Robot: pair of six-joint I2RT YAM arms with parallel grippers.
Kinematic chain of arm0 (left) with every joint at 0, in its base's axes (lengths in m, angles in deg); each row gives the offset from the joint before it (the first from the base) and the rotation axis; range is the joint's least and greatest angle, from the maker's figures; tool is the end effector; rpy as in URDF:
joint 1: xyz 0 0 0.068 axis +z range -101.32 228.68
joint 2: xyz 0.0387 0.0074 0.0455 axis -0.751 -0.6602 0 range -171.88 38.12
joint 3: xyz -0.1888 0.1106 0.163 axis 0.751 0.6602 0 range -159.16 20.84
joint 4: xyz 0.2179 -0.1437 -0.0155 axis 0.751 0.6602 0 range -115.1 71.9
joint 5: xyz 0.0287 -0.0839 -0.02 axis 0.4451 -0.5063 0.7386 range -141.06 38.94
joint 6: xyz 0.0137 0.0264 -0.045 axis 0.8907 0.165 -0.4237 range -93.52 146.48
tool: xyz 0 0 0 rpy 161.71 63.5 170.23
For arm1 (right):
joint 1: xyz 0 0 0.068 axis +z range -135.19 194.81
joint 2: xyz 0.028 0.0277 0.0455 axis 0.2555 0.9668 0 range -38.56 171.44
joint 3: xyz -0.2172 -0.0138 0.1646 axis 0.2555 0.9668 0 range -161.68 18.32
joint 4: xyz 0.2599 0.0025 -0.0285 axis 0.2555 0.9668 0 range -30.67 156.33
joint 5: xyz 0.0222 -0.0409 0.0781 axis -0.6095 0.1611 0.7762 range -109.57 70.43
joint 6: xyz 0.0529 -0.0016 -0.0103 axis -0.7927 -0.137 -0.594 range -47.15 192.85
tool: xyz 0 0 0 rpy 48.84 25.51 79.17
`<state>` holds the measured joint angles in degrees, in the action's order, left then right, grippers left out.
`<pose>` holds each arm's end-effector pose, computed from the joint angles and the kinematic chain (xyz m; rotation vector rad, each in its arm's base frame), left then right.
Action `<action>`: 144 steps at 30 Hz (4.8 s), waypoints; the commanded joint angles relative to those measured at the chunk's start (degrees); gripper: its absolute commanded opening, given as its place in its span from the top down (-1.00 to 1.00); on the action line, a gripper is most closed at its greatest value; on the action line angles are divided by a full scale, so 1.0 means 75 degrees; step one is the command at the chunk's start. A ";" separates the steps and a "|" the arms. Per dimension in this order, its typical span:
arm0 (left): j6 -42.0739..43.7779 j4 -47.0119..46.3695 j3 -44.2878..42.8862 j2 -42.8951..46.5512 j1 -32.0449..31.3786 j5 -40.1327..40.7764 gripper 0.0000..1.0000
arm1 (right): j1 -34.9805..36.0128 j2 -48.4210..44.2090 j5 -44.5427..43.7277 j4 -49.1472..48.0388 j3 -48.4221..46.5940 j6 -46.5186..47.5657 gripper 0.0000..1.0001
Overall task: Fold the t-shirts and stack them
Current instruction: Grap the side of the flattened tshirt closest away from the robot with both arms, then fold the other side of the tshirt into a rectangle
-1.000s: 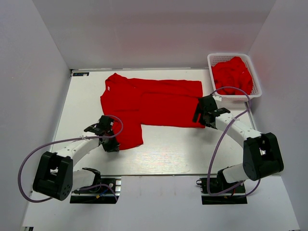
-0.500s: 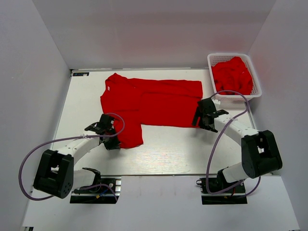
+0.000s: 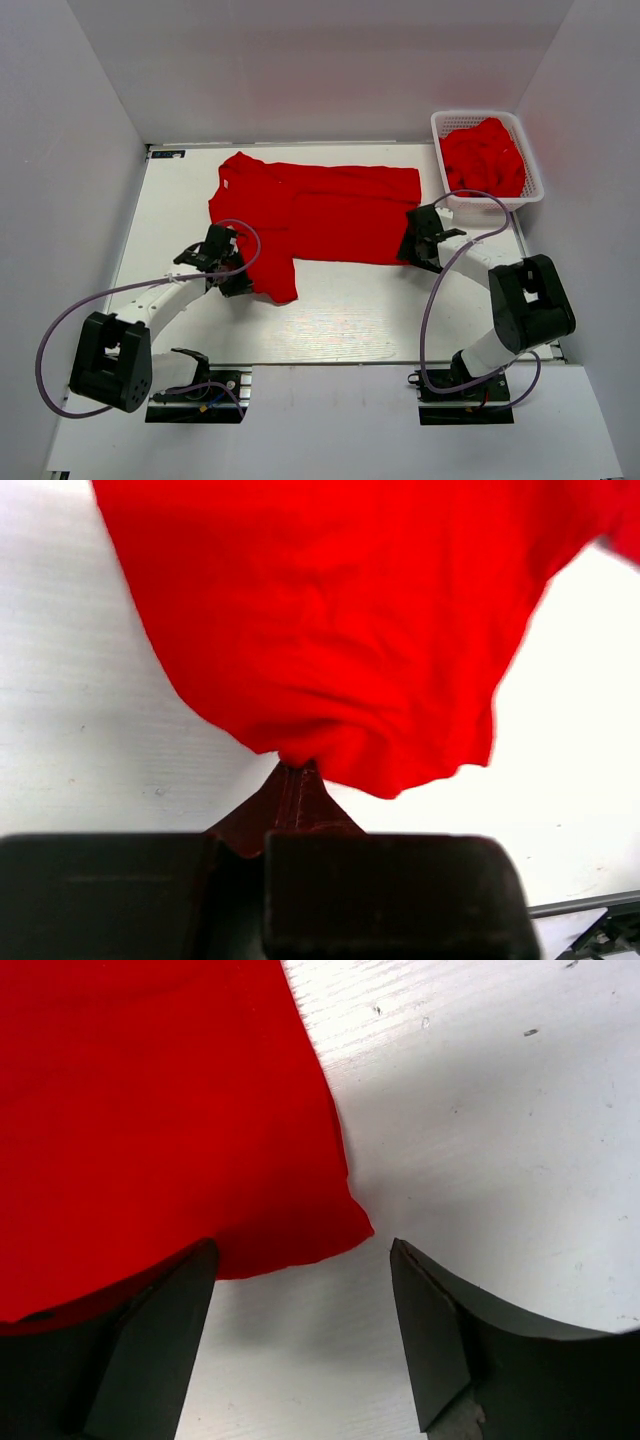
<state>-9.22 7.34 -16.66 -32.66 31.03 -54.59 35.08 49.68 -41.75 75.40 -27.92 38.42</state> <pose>0.2051 -0.0674 0.1786 -0.4165 2.7386 -0.3434 0.2773 0.0882 0.1672 0.4425 2.4382 -0.1056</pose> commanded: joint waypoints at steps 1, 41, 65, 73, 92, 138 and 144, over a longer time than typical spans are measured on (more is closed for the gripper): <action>0.0143 -0.0131 -0.0496 0.0133 -0.0014 -0.0068 1.00 | -0.0019 0.0105 -0.0196 -0.0443 0.0106 -0.0178 -0.45; 0.2603 -0.2133 -0.4551 -0.2257 0.0138 0.2159 1.00 | -0.0160 0.1194 -0.0489 0.0446 -0.2588 0.1298 1.00; 0.4362 -0.3518 -0.6379 -0.4636 0.0513 0.2393 1.00 | -0.0488 0.2366 -0.0571 0.0962 -0.4464 0.1744 1.00; 0.4362 -0.3775 -0.6379 -0.4718 0.0736 0.2146 1.00 | -0.0594 0.2553 -0.0536 0.0985 -0.4686 0.1767 1.00; 0.4807 -0.4372 -0.7305 -0.6417 0.1252 0.1232 1.00 | -0.0793 0.3573 -0.0184 0.1150 -0.5670 0.1978 1.00; 0.2993 -0.2849 -0.7812 -0.6828 0.1451 -0.0736 -1.00 | -0.0700 0.3339 0.4217 0.0939 -0.5566 0.3243 -0.81; 0.2757 -0.3096 -0.7037 -0.6746 0.1451 -0.0562 -1.00 | -0.0594 0.3796 0.4457 0.0423 -0.5577 0.3349 -0.81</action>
<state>13.47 -13.99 -70.97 -88.00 41.81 -58.00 30.03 76.94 -12.35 82.62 -68.96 61.98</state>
